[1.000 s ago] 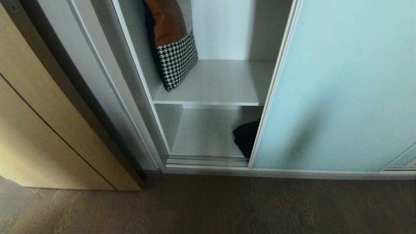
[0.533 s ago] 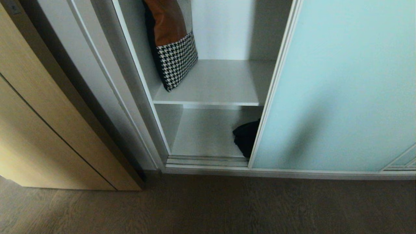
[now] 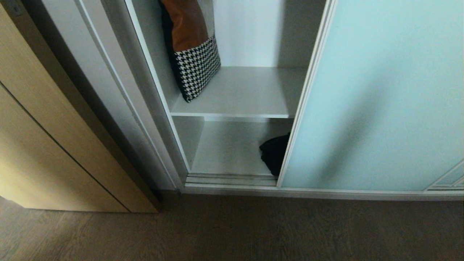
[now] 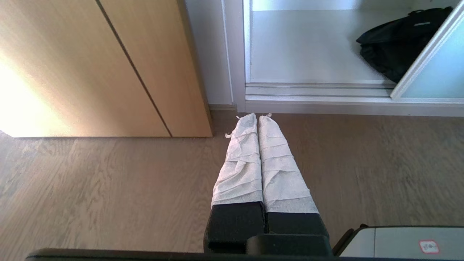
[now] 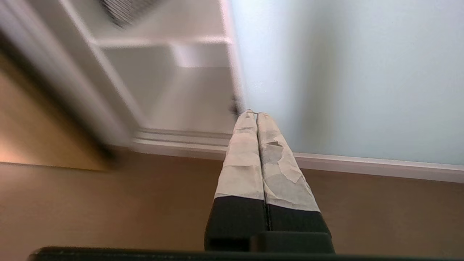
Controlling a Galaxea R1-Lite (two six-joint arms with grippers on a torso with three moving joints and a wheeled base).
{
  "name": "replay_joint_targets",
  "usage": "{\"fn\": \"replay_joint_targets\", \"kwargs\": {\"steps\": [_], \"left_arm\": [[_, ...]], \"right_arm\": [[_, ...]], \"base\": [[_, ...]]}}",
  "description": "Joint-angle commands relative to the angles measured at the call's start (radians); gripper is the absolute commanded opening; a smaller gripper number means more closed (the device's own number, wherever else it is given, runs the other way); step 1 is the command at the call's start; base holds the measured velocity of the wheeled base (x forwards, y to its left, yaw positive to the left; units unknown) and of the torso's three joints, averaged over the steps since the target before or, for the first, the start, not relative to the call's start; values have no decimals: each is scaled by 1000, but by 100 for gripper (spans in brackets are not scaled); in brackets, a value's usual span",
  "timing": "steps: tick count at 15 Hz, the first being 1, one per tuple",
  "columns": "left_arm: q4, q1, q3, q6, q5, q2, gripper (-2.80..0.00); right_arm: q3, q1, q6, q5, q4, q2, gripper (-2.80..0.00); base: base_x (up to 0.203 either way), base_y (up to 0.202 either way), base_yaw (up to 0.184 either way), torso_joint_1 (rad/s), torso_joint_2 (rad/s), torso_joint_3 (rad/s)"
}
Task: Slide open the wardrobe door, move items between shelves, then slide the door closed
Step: Open the door
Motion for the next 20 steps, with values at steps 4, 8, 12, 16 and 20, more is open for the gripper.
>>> {"fn": "replay_joint_targets", "kwargs": {"steps": [4,8,12,16,20], "left_arm": [[1,0,0,0,0,3,-280],[1,0,0,0,0,3,-280],[1,0,0,0,0,3,-280],[1,0,0,0,0,3,-280],[1,0,0,0,0,3,-280]], "right_arm": [[-197,109,88,85,-226,590,-280],[-264,134,112,139,-587,991,-280],[-434,208,170,153,-820,1252,-280],[-528,305,240,138,-838,1336,-280],[-589,390,243,51,-837,1407,-280]], "base": [[0,0,0,0,0,0],[0,0,0,0,0,0],[0,0,0,0,0,0],[0,0,0,0,0,0],[0,0,0,0,0,0]]}}
